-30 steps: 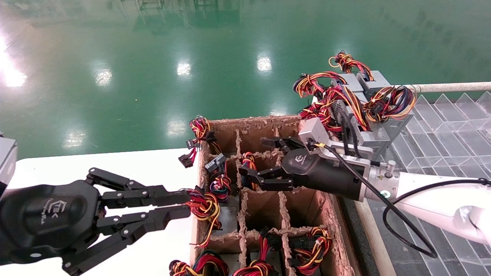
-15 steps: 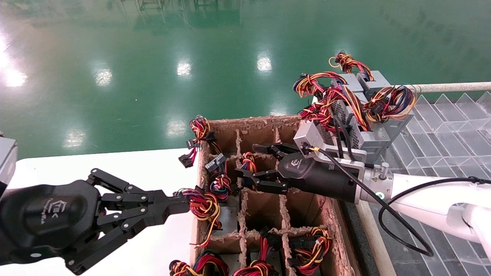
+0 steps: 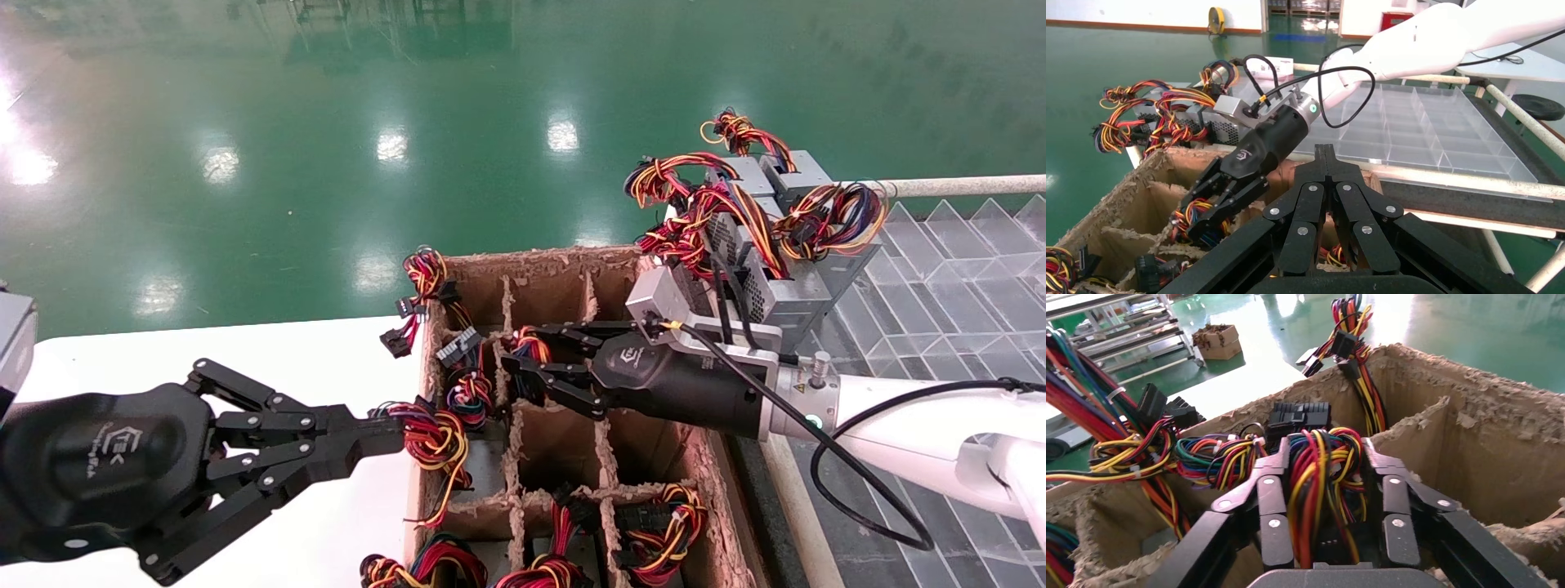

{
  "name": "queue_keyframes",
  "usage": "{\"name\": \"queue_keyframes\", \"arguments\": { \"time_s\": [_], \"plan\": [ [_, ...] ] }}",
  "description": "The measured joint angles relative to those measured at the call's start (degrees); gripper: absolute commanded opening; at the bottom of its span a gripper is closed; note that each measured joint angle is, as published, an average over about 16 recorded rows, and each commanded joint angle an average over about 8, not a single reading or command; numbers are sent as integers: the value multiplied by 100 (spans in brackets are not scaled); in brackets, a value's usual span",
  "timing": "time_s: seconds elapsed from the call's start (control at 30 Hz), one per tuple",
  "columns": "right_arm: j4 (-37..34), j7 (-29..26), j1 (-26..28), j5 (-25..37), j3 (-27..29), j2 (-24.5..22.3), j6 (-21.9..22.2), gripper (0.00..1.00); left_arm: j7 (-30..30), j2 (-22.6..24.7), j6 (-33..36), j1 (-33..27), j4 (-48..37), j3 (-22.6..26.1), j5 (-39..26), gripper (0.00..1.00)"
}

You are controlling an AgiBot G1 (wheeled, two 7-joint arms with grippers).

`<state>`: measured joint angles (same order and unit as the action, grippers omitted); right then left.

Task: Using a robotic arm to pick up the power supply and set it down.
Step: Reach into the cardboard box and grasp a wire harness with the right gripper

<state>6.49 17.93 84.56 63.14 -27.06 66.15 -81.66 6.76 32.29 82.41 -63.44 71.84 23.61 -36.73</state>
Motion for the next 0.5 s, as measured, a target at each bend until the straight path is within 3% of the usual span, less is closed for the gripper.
{"name": "queue_keyframes", "arguments": {
  "time_s": [0.5],
  "plan": [
    [-173, 189, 180, 46, -30, -98, -234, 0, 0, 0, 0, 0, 0, 0, 0, 0]
  ]
}}
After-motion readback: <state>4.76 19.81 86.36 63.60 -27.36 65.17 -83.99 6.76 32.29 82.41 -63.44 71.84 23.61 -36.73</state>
